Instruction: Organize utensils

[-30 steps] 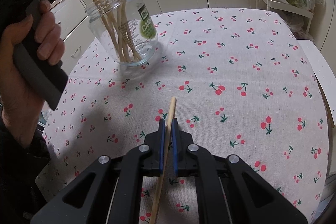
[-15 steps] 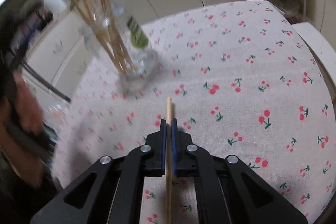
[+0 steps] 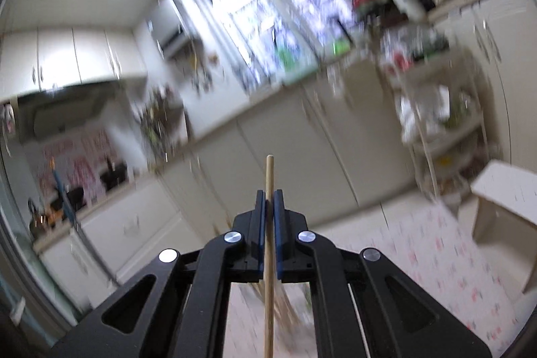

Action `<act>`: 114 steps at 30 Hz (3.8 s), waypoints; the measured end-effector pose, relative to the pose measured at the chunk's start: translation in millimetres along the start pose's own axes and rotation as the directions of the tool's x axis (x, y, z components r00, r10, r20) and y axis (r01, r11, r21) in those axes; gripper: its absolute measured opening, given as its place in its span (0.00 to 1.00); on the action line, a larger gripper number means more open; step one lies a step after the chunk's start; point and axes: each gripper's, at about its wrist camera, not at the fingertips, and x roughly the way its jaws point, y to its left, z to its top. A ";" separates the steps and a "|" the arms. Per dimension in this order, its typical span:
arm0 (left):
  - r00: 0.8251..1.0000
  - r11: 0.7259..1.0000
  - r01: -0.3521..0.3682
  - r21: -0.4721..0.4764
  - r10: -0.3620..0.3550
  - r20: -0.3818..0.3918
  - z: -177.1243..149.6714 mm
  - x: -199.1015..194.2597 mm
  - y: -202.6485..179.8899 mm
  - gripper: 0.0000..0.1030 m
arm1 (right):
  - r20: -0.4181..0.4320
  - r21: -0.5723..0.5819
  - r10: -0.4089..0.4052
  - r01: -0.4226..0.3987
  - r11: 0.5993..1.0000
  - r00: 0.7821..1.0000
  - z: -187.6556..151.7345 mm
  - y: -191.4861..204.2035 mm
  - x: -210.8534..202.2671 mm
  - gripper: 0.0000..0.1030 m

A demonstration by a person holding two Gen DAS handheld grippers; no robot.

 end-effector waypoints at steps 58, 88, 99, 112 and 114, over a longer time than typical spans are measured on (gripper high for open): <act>0.997 0.995 -0.052 -0.088 0.047 -0.057 -9.3 16.9 17.7 0.88 | 0.004 -0.304 -0.129 0.124 0.945 0.992 -80.0 28.1 90.6 0.06; 0.963 0.987 -0.027 0.158 0.068 -0.259 28.4 -120.6 -20.5 0.92 | -0.389 -0.339 -0.312 0.180 0.923 0.867 -59.6 36.5 -91.5 0.86; 0.939 0.971 -0.094 0.218 0.159 -0.306 47.7 -245.9 -39.4 0.93 | -0.459 -0.289 -0.305 0.185 0.939 0.834 -37.6 74.2 -210.4 0.93; 0.922 0.973 -0.154 0.170 0.204 -0.330 41.9 -363.6 -36.6 0.93 | -0.478 -0.214 -0.284 0.203 0.956 0.831 -38.1 110.2 -314.8 0.93; 0.925 0.973 -0.154 0.169 0.202 -0.322 40.1 -378.5 -36.2 0.93 | -0.478 -0.227 -0.281 0.192 0.955 0.832 -40.2 118.2 -323.1 0.93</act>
